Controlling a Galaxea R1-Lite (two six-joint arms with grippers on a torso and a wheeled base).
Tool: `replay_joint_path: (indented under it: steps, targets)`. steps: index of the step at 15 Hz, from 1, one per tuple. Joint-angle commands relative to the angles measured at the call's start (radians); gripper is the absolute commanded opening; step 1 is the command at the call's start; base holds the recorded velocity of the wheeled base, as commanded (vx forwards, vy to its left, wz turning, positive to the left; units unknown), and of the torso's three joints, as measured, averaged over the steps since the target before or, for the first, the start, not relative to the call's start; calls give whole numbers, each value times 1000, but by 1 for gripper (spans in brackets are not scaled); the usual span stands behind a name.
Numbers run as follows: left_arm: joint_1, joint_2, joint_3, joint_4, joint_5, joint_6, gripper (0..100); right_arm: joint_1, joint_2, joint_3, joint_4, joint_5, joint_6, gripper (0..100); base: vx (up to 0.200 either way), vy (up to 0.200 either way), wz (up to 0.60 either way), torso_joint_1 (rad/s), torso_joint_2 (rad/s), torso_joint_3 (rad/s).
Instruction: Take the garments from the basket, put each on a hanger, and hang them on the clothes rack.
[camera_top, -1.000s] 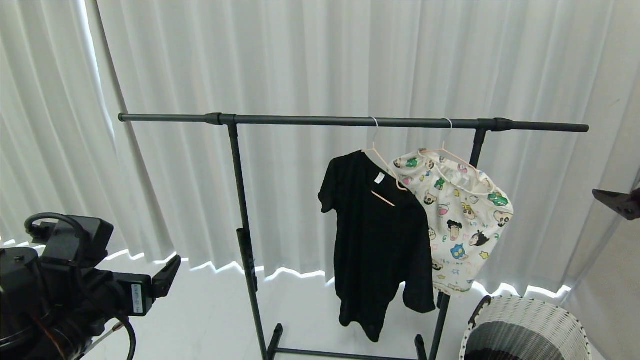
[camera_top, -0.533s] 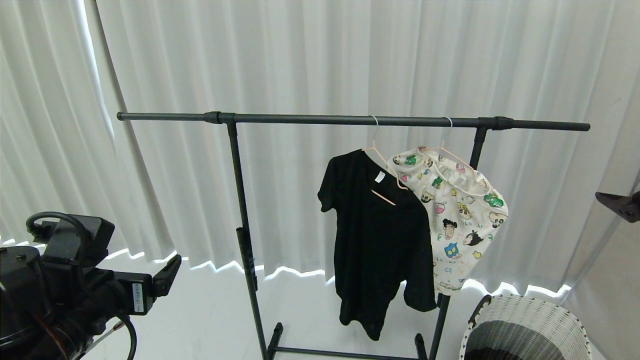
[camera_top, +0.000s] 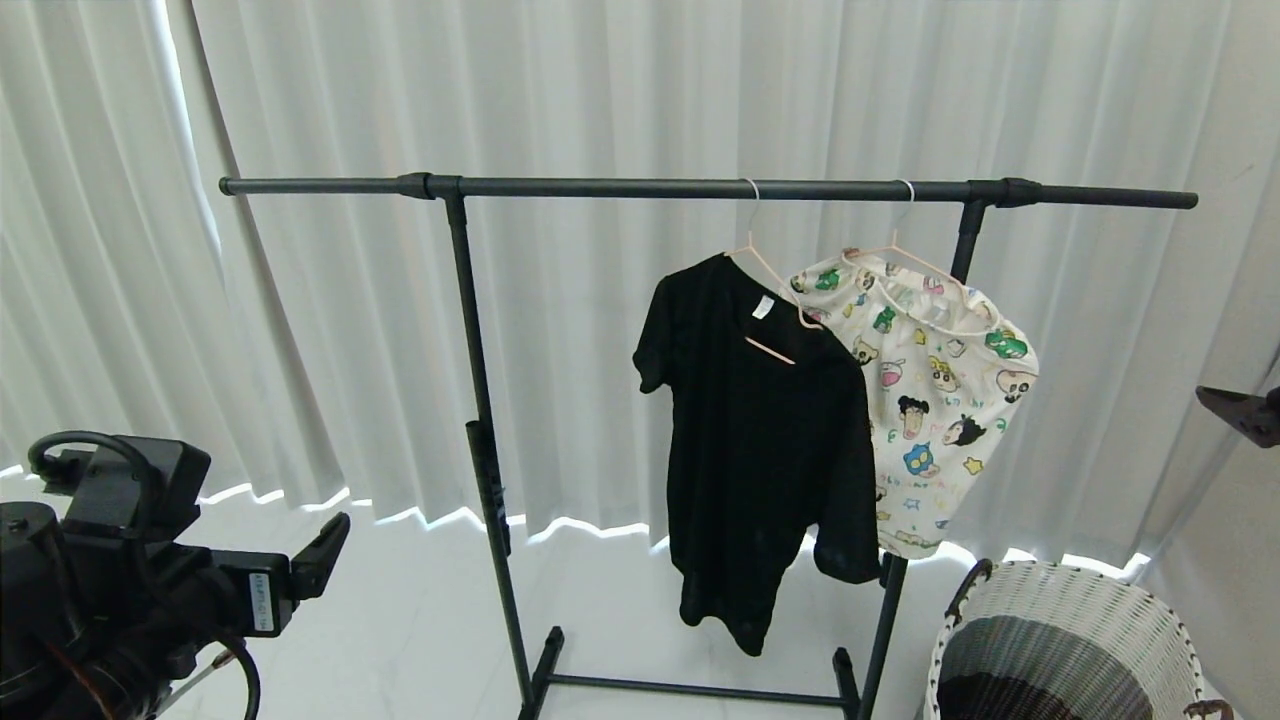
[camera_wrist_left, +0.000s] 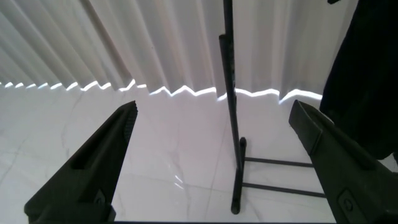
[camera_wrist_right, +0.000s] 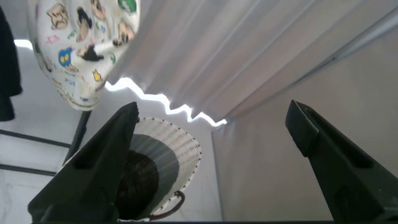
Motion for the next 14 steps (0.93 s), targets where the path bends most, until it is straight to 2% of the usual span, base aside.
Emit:
replay_joint_path:
  steps: [1, 5, 7, 9, 11, 12, 13, 14]
  targets:
    - [33, -39, 31, 0, 1, 0, 100, -20, -10, 31, -29, 0, 0, 100, 0, 0, 0, -207, 486, 276]
    - [111, -185, 123, 1, 2, 3, 100, -52, -75, 102, -61, 0, 1, 100, 0, 0, 0, -187, 475, 286]
    - [154, -280, 167, 10, 2, 38, 100, -53, -130, 148, -61, 0, 1, 100, 0, 0, 0, -171, 469, 295]
    - [203, -388, 167, 90, 2, 57, 100, -60, -204, 214, -61, 0, 1, 100, 0, 0, 0, -151, 456, 303]
    - [235, -507, 167, 210, 4, 57, 100, -81, -273, 274, -64, -1, 8, 100, 0, 0, 0, -146, 454, 305]
    - [251, -674, 167, 362, 4, 63, 100, -118, -343, 352, -96, -1, 32, 100, 0, 0, 0, -100, 364, 251]
    - [255, -743, 167, 421, 7, 70, 100, -130, -371, 383, -112, -1, 47, 100, 0, 0, 0, -66, 212, 139]
    - [261, -1039, 167, 644, 33, 120, 100, -168, -512, 504, -136, -3, 101, 100, 0, 0, 0, -36, 115, 85]
